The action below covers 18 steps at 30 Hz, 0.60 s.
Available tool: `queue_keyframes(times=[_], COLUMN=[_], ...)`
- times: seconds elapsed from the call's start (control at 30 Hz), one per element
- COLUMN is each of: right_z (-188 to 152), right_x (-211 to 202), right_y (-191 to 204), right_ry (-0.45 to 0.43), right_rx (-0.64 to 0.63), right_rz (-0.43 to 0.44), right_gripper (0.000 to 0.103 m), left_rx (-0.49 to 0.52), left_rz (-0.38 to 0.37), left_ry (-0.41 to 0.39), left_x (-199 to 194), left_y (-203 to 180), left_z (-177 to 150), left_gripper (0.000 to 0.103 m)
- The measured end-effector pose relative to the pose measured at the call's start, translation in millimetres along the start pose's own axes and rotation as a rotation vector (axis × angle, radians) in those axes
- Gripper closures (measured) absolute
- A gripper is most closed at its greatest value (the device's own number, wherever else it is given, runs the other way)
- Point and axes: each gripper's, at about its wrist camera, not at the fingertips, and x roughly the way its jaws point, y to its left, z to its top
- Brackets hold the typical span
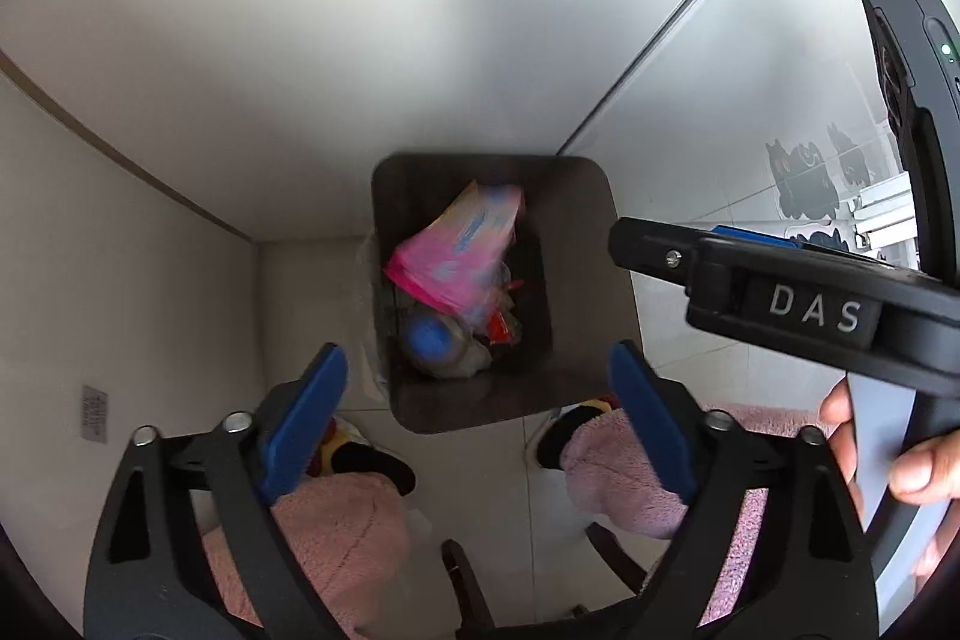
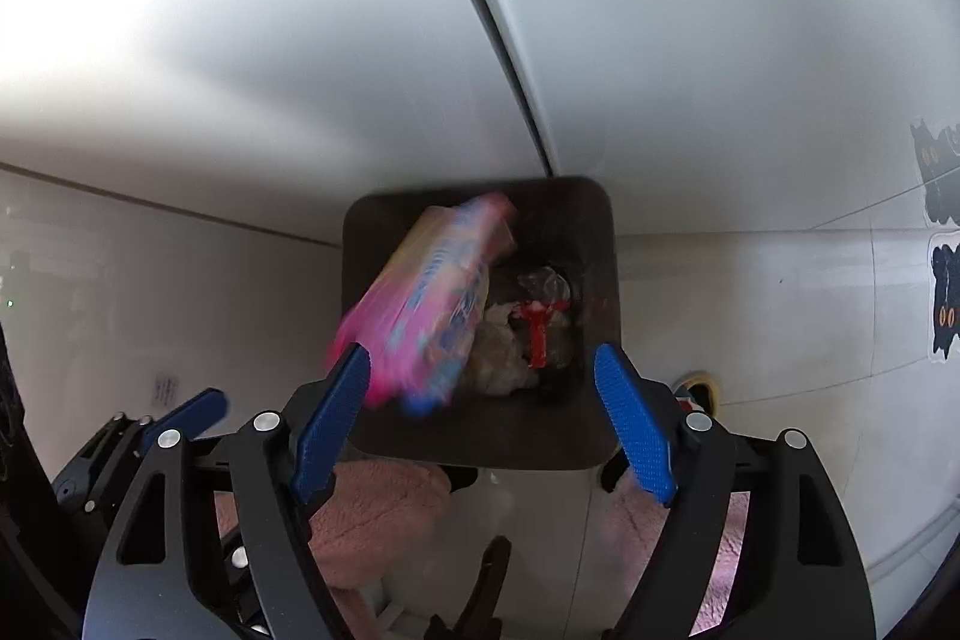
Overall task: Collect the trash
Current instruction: 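Carry the bottle and pink bag down over the bin and release both, then raise both open tools back up toward the yellow foam nets on the counter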
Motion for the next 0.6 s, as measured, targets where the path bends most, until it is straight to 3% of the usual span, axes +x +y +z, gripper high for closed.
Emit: queue_keyframes(times=[0.17, 0.6], right_z=[-5.4, -29.5], right_x=[-31.0, -131.2], right_y=[5.3, 12.5], right_ry=[-0.055, -0.209], right_rx=[-0.031, -0.082], right_rz=[-0.023, -0.006], right_gripper=[0.008, 0.004], left_rx=[0.005, 0.028], left_rz=[0.0, -0.028], left_ry=[-0.045, -0.205], left_x=[-26.5, -123.2], left_y=[-2.8, -20.9], left_z=[2.9, -13.7], left_gripper=[0.008, 0.008])
